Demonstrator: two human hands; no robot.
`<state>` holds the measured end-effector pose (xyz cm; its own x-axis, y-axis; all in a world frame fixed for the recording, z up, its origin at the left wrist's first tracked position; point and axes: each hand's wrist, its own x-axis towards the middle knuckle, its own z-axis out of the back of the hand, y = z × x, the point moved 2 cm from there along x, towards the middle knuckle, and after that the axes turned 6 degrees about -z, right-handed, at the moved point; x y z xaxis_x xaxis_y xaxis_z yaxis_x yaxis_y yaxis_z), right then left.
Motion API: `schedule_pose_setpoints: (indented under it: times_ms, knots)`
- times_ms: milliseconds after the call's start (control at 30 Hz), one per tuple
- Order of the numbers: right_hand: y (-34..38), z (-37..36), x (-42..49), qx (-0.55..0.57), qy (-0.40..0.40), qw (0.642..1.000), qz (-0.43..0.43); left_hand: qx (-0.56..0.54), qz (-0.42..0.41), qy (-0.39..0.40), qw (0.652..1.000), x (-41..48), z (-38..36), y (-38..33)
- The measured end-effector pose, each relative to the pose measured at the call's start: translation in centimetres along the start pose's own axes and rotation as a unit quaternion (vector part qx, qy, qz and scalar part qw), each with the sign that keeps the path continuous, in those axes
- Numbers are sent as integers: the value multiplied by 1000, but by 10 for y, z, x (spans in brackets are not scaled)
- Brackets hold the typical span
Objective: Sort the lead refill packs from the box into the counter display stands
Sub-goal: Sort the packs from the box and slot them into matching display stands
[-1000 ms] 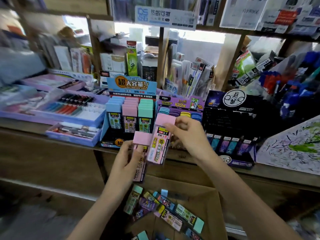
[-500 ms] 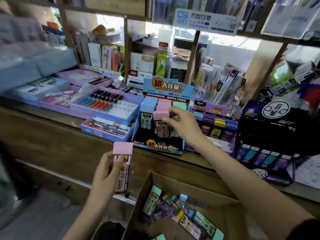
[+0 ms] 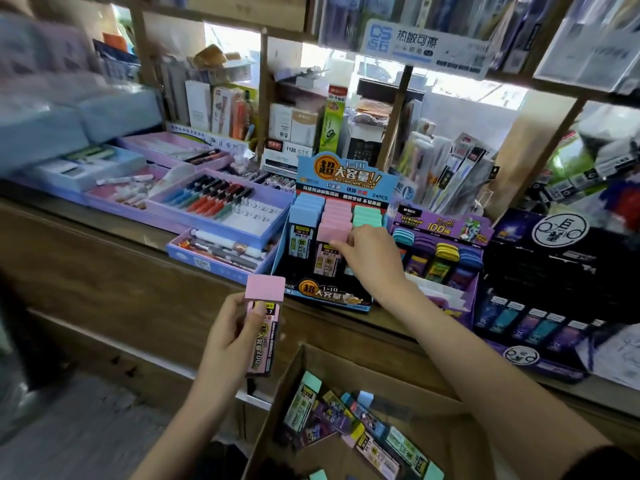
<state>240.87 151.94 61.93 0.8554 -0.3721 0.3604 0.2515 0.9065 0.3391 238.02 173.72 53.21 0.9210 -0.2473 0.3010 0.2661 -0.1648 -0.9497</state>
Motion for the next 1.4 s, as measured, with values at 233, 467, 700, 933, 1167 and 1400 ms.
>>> schedule_pose_setpoints:
  times_ms: [233, 467, 700, 933, 1167, 1400]
  knots:
    - [5, 9, -42, 276, 136, 951, -36, -33, -31, 26, 999, 11, -20, -15]
    - [19, 25, -60, 415, 157, 896, -14, 32, -79, 116, 990, 27, -48, -27]
    - [-6, 58, -8, 345, 21, 938, -37, 402, -99, 130, 901, 71, -36, -6]
    - [-14, 31, -10, 245, 53, 968, -12, 547, -161, 173, 803, 63, -34, 19]
    - [-10, 29, -4, 249, 46, 968, 0, 525, -170, 173, 816, 61, -32, 21]
    - [-5, 27, -2, 244, 57, 968, 9, 519, -163, 173, 821, 63, -32, 20]
